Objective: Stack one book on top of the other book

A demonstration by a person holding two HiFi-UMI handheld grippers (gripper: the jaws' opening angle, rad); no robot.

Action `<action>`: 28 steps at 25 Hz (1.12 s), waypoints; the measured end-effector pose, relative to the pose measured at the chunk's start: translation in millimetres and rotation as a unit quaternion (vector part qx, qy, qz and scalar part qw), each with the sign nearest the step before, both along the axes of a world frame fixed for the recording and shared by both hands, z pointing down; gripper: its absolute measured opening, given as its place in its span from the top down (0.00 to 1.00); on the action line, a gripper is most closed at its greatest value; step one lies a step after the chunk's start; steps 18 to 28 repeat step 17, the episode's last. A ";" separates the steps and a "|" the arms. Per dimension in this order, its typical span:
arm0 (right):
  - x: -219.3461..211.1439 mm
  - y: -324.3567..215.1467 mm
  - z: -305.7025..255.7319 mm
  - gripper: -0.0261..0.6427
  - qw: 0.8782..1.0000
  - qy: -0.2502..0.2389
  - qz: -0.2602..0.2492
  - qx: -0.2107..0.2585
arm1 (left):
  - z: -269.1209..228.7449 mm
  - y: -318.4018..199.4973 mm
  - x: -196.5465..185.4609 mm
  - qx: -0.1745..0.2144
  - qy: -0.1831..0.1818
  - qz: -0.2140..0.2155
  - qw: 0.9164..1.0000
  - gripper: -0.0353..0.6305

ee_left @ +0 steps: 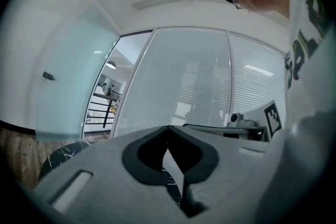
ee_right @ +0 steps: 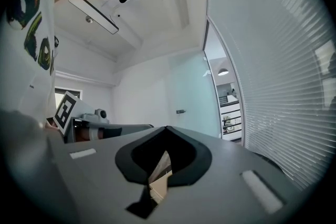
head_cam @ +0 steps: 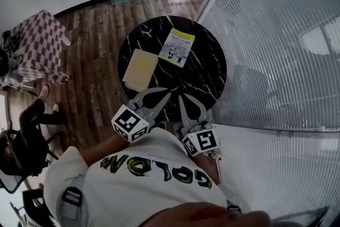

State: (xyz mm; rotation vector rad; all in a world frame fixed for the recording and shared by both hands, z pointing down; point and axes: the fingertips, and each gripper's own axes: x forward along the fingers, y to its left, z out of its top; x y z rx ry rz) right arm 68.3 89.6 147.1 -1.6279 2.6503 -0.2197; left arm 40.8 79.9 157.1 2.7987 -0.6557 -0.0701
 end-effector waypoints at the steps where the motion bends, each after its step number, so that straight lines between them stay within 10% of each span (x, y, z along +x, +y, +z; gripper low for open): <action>1: 0.3 -0.1 0.7 0.96 1.000 -0.001 0.000 0.000 | 0.8 -0.2 -0.3 -0.002 0.001 -0.001 1.000 0.94; 28: 9.1 -3.7 1.6 0.96 1.000 -0.002 -0.003 -0.001 | 6.5 -5.3 4.9 -0.018 0.001 -0.015 1.000 0.94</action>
